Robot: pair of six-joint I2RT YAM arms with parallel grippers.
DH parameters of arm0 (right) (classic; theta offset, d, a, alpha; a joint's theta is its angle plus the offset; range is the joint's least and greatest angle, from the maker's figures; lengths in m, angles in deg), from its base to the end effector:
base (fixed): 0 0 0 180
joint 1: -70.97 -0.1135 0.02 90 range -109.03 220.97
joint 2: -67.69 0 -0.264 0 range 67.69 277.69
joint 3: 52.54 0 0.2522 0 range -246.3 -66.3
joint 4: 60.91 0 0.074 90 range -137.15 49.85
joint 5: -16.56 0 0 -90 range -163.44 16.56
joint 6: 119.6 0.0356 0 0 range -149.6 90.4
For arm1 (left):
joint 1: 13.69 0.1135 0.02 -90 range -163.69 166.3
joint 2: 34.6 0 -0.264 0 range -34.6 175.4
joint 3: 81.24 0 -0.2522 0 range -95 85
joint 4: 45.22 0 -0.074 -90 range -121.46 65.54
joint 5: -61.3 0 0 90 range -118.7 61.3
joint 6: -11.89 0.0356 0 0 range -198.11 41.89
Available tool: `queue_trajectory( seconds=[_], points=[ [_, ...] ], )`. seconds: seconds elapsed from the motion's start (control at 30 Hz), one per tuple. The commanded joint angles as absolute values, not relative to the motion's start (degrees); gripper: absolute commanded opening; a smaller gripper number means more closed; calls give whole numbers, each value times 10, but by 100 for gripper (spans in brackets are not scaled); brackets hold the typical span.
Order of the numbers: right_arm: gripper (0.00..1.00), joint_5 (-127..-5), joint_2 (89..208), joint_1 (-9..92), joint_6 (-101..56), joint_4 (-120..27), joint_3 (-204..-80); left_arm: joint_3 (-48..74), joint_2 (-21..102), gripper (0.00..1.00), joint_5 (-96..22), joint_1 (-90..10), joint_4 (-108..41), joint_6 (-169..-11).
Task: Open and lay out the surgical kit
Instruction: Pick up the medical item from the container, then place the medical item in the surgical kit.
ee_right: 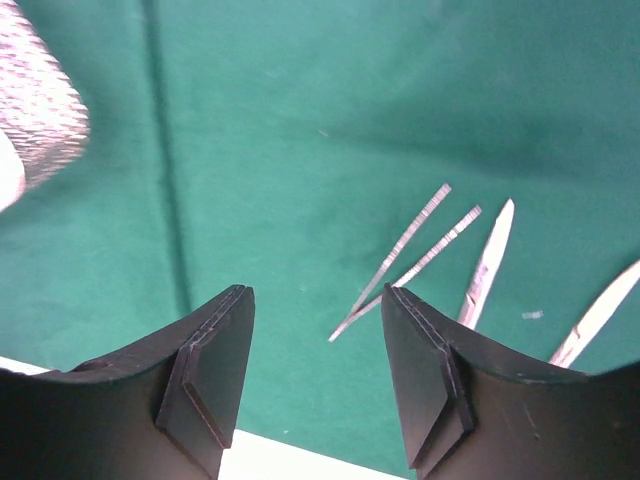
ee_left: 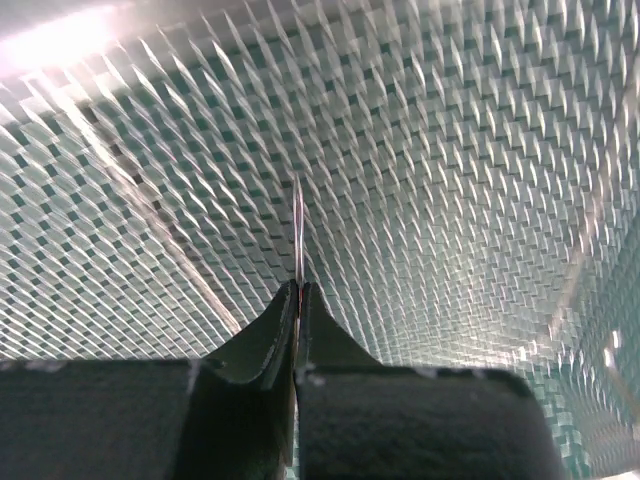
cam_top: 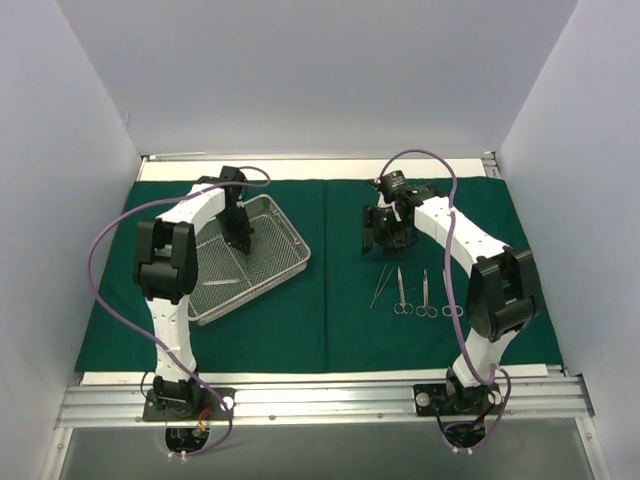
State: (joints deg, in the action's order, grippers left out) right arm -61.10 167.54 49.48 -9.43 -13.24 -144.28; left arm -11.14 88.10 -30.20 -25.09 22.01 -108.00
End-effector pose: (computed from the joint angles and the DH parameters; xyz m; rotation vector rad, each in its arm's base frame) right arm 0.3471 0.1448 0.2481 -0.1167 2.6037 0.5483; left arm 0.4189 -0.0854 0.1719 -0.4762 2.9470 -0.1284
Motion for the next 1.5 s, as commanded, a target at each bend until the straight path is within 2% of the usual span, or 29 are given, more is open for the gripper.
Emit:
queue_trajectory(
  seconds=[0.0, 0.1, 0.17, 0.23, 0.33, 0.37, 0.43, 0.47, 0.53, 0.7, 0.87, 1.2, 1.4, 1.47],
  points=[
    [54, -561, 1677, 501, -124, -111, -1486, -90, 799, 2, -361, -270, 228, -1083],
    [54, -425, 1669, 500, -149, -133, -1495, -60, 725, 2, -449, -280, 198, -1047],
    [55, -291, 1658, 498, -155, -153, -1488, -31, 684, 2, -544, -278, 132, -1035],
    [55, -220, 1641, 493, -134, -216, -1473, 17, 626, 2, -669, -279, 72, -1051],
    [56, -133, 1602, 458, -53, -338, -1436, 88, 568, 2, -804, -288, -93, -1147],
    [57, -118, 1580, 450, -21, -380, -1420, 111, 554, 2, -828, -292, -218, -1225],
    [57, -86, 1557, 435, 107, -553, -1363, 156, 529, 2, -877, -301, -353, -1311],
    [57, -84, 1537, 433, 142, -598, -1347, 189, 524, 2, -884, -303, -444, -1373],
    [57, -83, 1521, 432, 204, -687, -1315, 200, 516, 2, -893, -307, -474, -1397],
    [57, -82, 1494, 431, 234, -730, -1298, 200, 508, 2, -907, -324, -505, -1416],
    [53, -88, 1501, 428, 232, -717, -1294, 209, 510, 2, -920, -332, -550, -1450],
    [48, -95, 1509, 429, 201, -675, -1305, 209, 509, 2, -922, -335, -548, -1454],
    [41, -92, 1524, 428, 198, -673, -1312, 201, 524, 2, -918, -349, -569, -1474],
    [36, -93, 1527, 428, 199, -674, -1313, 202, 532, 2, -921, -354, -589, -1489]
  ],
)
